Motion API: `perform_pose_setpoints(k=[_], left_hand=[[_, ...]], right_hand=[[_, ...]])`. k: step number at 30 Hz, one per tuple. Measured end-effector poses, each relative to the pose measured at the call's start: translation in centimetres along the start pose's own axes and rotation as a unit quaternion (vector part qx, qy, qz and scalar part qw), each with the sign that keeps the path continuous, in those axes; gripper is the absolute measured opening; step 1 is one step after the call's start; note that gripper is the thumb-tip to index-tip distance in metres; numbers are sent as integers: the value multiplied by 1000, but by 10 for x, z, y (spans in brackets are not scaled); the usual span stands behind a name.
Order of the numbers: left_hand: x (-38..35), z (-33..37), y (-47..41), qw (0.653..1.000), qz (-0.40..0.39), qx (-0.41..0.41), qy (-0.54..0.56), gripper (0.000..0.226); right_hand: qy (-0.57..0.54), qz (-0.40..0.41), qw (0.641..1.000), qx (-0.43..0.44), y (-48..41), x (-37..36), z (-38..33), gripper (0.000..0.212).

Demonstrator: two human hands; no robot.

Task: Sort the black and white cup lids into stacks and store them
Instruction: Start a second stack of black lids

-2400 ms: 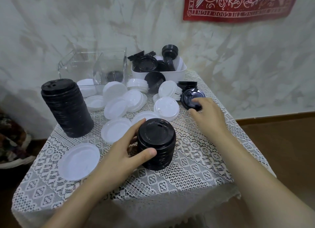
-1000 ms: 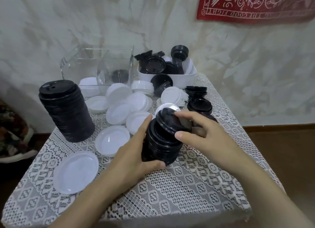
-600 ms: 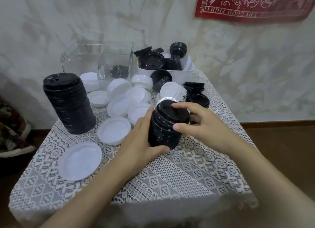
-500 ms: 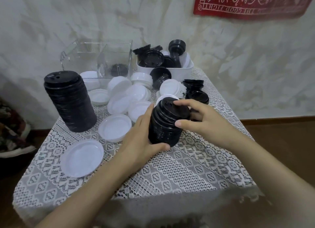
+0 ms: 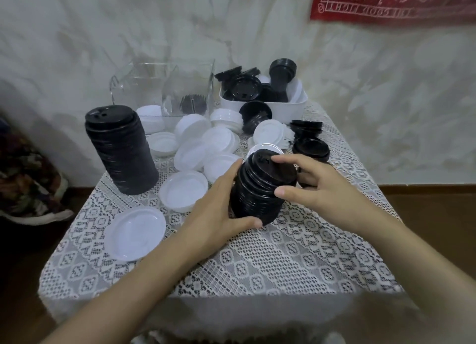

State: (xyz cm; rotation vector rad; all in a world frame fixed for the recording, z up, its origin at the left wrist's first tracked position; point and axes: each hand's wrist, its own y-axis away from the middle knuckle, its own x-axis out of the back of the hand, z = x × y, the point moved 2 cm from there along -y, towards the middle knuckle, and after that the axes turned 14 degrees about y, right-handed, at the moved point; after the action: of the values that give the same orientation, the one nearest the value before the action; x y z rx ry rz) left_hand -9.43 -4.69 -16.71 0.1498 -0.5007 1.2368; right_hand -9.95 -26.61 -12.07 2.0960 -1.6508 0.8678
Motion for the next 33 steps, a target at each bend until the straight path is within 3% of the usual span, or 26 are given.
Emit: perform_pose_setpoints(k=[8, 14, 22, 33], left_hand=[[2, -17, 4, 999, 7, -35, 14, 110], [6, -10, 2, 1000, -9, 8, 3, 112], [7, -13, -1, 999, -18, 0, 38, 110], [6, -6, -16, 999, -31, -10, -25, 107]], right_hand=[[6, -2, 1000, 26, 1, -5, 4, 51], [72, -7, 996, 43, 3, -5, 4, 56], [62, -6, 997, 54, -2, -4, 3, 56], [117, -37, 991, 56, -12, 8, 6, 57]])
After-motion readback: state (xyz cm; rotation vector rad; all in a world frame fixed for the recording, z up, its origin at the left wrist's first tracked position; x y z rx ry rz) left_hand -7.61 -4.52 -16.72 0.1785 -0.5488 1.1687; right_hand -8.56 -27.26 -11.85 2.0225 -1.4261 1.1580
